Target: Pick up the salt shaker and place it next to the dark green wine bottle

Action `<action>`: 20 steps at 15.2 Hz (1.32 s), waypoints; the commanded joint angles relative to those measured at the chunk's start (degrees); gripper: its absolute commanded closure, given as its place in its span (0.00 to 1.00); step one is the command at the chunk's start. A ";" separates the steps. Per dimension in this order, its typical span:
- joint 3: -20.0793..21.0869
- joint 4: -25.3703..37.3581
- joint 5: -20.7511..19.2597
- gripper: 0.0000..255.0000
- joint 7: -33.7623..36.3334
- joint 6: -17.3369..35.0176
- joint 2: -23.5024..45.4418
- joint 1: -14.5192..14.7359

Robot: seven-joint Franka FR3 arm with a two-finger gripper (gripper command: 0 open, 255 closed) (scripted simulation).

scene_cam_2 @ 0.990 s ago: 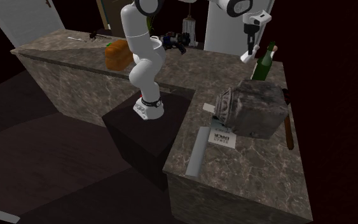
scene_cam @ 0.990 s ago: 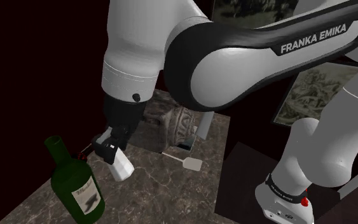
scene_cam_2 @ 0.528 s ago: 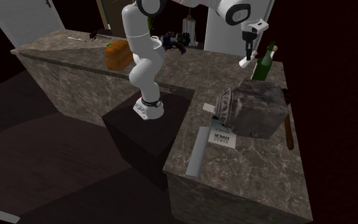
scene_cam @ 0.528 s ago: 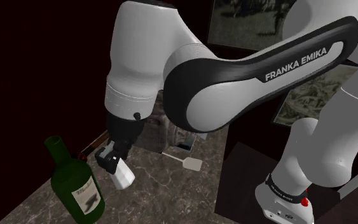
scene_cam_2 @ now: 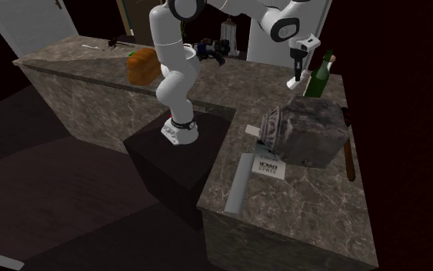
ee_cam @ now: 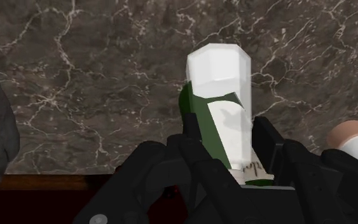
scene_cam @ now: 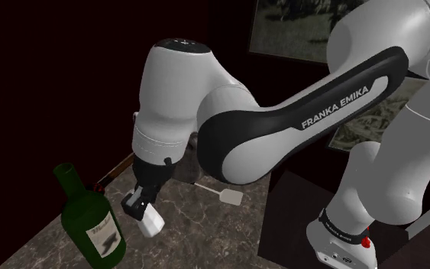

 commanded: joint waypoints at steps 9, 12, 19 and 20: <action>0.44 -4.37 -2.89 1.00 2.07 7.67 3.78 0.08; 0.45 -5.43 -4.14 1.00 2.95 9.92 5.19 0.13; 0.06 -7.42 -7.95 1.00 5.64 15.06 8.95 0.47; -0.07 -7.65 -8.59 1.00 6.10 15.77 9.53 0.56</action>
